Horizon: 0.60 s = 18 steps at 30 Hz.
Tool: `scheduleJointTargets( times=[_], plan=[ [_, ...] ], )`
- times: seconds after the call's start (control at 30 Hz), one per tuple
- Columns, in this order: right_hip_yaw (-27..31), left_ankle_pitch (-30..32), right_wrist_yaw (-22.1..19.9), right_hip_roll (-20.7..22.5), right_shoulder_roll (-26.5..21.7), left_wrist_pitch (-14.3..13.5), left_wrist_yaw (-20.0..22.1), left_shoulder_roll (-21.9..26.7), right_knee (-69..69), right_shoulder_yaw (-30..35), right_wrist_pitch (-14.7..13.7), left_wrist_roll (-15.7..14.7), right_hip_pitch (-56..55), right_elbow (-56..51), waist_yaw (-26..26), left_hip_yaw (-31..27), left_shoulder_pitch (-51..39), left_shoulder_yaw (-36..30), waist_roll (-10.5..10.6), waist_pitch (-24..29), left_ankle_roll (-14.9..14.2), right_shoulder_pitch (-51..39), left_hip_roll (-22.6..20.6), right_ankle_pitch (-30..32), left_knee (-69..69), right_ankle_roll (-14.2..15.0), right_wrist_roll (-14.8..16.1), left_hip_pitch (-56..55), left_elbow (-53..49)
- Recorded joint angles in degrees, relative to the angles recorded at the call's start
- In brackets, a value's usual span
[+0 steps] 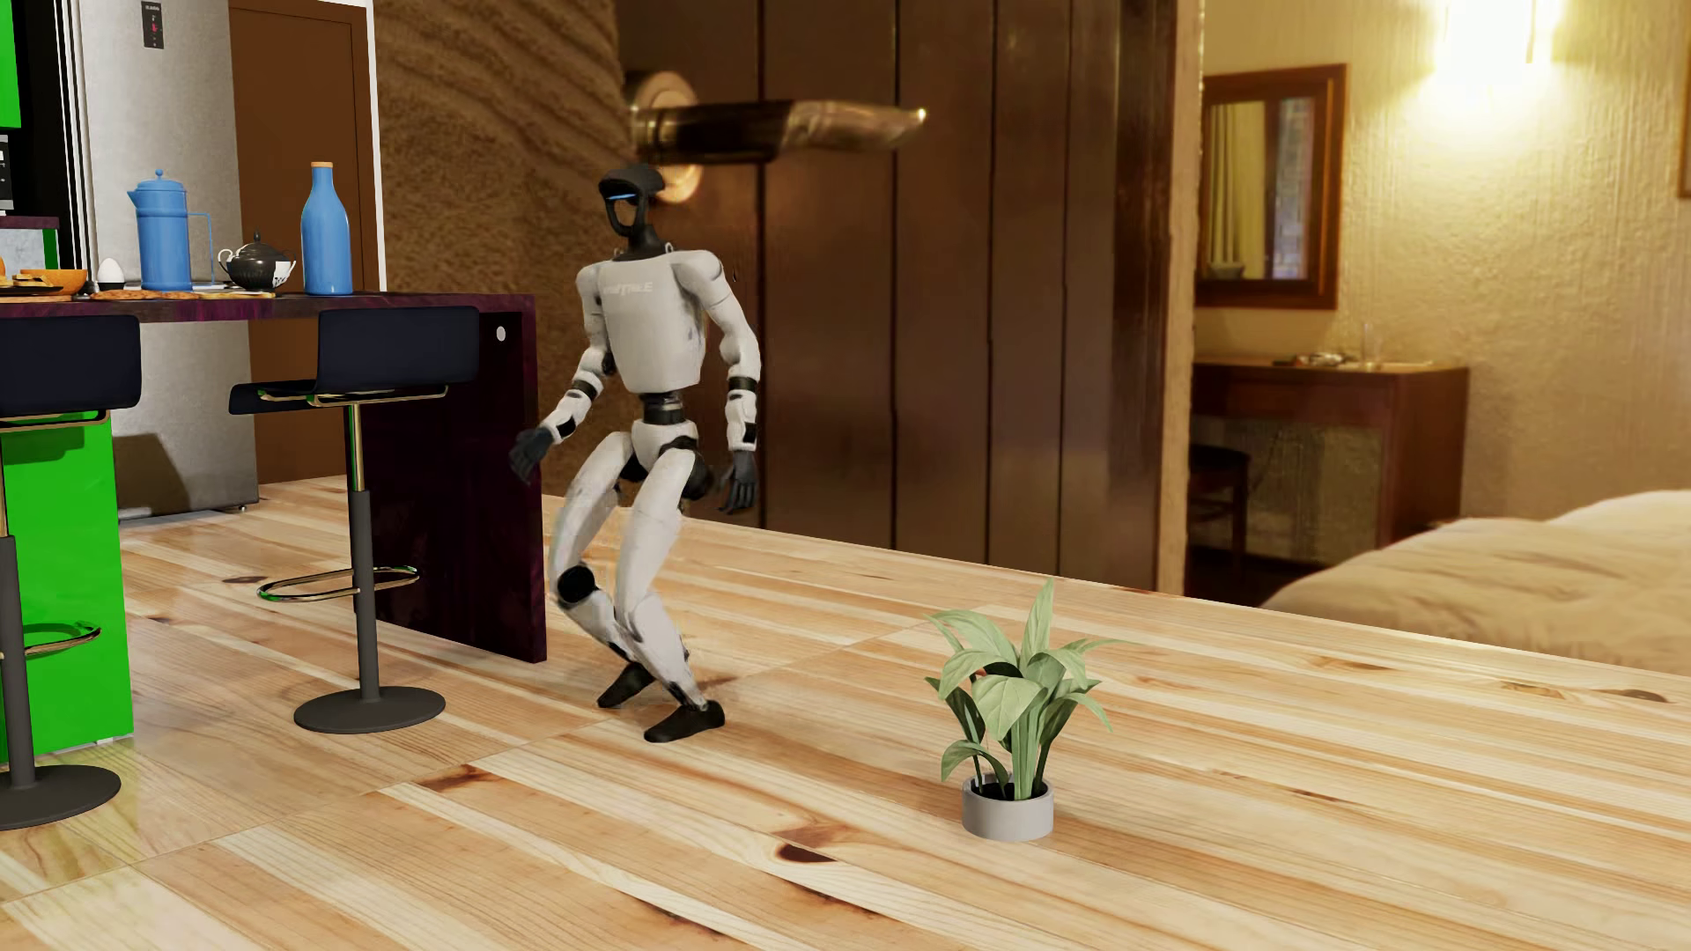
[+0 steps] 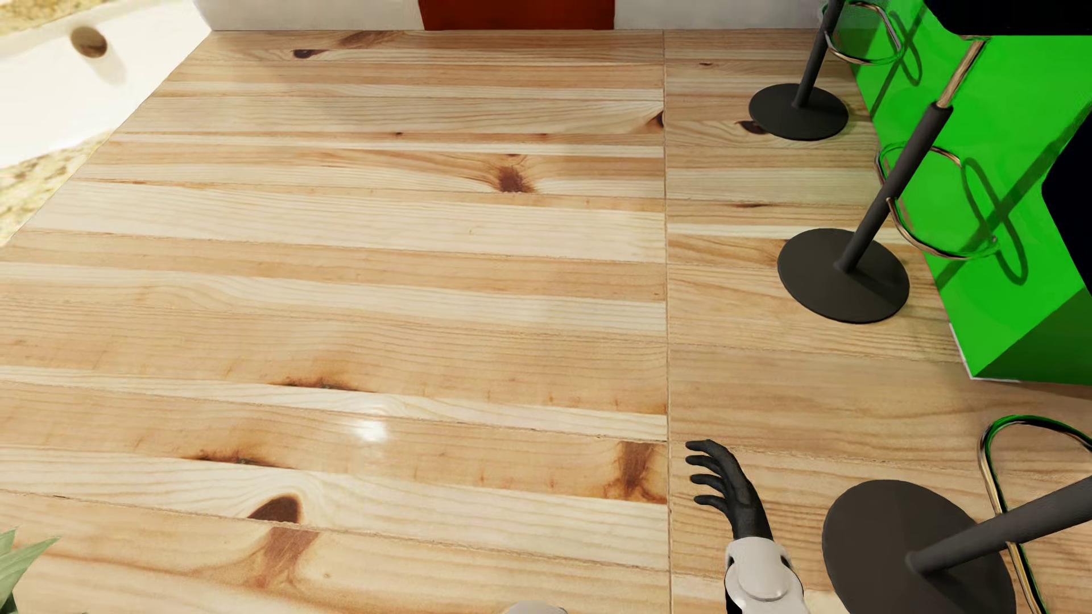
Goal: Avoid the plant
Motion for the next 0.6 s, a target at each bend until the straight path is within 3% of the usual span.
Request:
scheduleJointTargets(
  times=[0.03,0.07,0.13,0.17,0.2,0.23,0.27,0.3,0.33,0.37,0.4,0.43,0.47,0.5,0.53,0.57,0.6],
  plan=[
    [3.9,-1.2,1.3,2.2,1.3,1.6,2.7,-0.1,3.2,-0.6,-1.5,-0.7,-3.7,1.2,-2.9,-1.3,-0.5,0.1,-1.3,-0.2,-0.1,2.0,-1.9,1.8,-2.0,1.2,-1.3,3.3,2.1],
    [5.1,-2.6,3.5,2.8,0.5,3.9,5.5,-2.2,-0.2,-1.6,-1.5,-2.3,-6.5,0.0,-6.1,-2.6,-1.2,1.4,-2.9,0.4,-0.1,5.1,-3.5,-1.7,-4.4,2.0,-2.7,7.2,-2.2],
    [3.5,-1.9,8.1,2.0,-4.5,6.8,8.3,-4.5,-11.7,-5.5,-3.0,-5.6,-10.1,2.7,-8.6,-3.7,-8.2,2.0,-7.0,0.5,-0.6,10.8,-5.9,-1.1,3.3,2.7,-5.2,8.0,-8.1],
    [1.4,6.5,9.2,1.3,-8.6,6.3,6.9,-5.2,-10.8,-6.4,-3.4,-6.9,-7.4,6.7,-7.2,-2.9,-11.3,2.5,-6.3,0.3,0.2,11.4,-4.9,-4.6,14.4,-2.7,-5.3,3.9,-5.9],
    [-1.0,12.2,8.7,1.7,-9.7,5.1,4.0,-4.6,-12.1,-7.7,-0.8,-7.8,-3.7,6.9,-5.8,-1.3,-10.7,2.3,-4.3,0.1,-0.6,10.5,-2.5,-6.7,19.9,-7.8,-4.2,-0.1,-5.1],
    [-3.5,13.0,7.3,0.8,-8.0,4.3,1.1,-3.5,-14.5,-7.2,2.5,-8.1,0.8,3.6,-4.2,0.8,-10.7,2.2,-3.2,-0.3,-0.6,10.6,-0.2,-8.4,19.5,-5.0,-2.4,-3.1,-4.9],
    [-5.8,9.5,5.5,0.1,-5.4,3.8,-1.2,-3.1,-17.1,-4.5,5.7,-7.5,5.1,0.6,-2.6,2.6,-9.5,5.0,-2.7,-1.0,-1.4,8.8,1.3,-10.2,15.5,-3.1,-0.4,-5.1,-6.2],
    [-5.1,7.3,4.5,0.8,-3.3,2.8,-2.1,-2.2,-17.2,-3.8,6.7,-6.2,6.7,0.0,-1.6,1.4,-6.3,4.5,-2.0,-2.1,-2.3,5.0,2.0,-10.5,9.5,-4.5,1.3,-6.8,-8.2],
    [-1.1,6.0,4.5,2.4,-1.5,1.0,-2.3,-1.6,-12.4,-4.1,5.6,-4.4,5.4,2.3,-2.8,-0.6,-4.2,2.7,-1.3,-2.5,-3.6,0.6,2.2,-7.8,3.4,-3.5,2.6,-5.4,-4.1],
    [3.2,2.5,5.0,3.8,0.6,0.3,-1.9,-1.8,-5.4,-4.8,3.2,-2.7,2.9,3.9,-5.8,0.2,-5.2,-2.3,-1.7,-1.2,0.0,-0.9,1.5,-2.0,-0.2,-2.3,3.4,-0.9,0.9],
    [4.2,2.2,6.3,5.4,-1.2,1.8,-0.8,-1.2,-5.0,-4.3,1.9,-0.1,-0.2,3.1,-9.1,0.5,-7.7,-3.1,-3.0,1.2,-1.2,1.2,1.0,-2.1,-0.7,-1.8,3.1,1.5,-0.5],
    [3.7,5.1,7.9,6.5,-3.5,3.2,0.7,-1.4,-9.2,-5.4,1.8,2.1,-3.0,2.4,-12.3,1.8,-9.6,-1.8,-5.2,3.7,-2.3,3.8,0.8,-3.1,2.7,-1.8,2.0,1.8,-4.2],
    [2.8,12.8,9.3,8.0,-4.7,4.1,2.6,-3.2,-16.8,-8.3,2.2,4.1,-4.6,5.1,-15.2,2.5,-10.6,2.3,-7.6,5.2,-4.8,5.4,0.7,1.0,10.8,-2.7,0.4,-1.1,-8.6],
    [2.4,20.3,9.8,8.7,-6.6,3.2,3.7,-3.9,-17.4,-9.8,3.5,5.3,-2.8,5.9,-15.3,0.4,-10.8,1.7,-7.4,5.2,-6.3,7.8,0.5,-0.3,16.3,-8.2,-1.1,-4.8,-9.0],
    [1.8,20.1,9.7,8.5,-6.9,1.5,3.5,-3.2,-17.8,-10.9,5.6,6.0,-0.4,4.2,-14.5,-1.8,-10.8,2.2,-7.4,5.7,-5.8,9.4,0.1,-2.5,15.0,-11.5,-2.2,-7.3,-7.6],
    [0.4,15.3,9.0,8.0,-5.5,-0.1,2.3,-4.0,-14.7,-9.5,7.5,6.9,0.4,1.6,-14.1,-4.3,-10.9,4.9,-6.7,6.5,1.9,9.9,1.7,-1.9,5.1,-9.2,-2.9,-9.3,-7.5],
    [0.7,13.0,8.5,7.7,-2.4,-1.8,1.1,-2.8,-7.7,-6.8,8.5,8.2,-2.4,1.8,-14.3,-5.0,-11.0,3.8,-7.1,5.7,-5.3,8.1,3.8,1.4,-3.8,-5.6,-3.4,-8.1,-4.3]
  ],
)
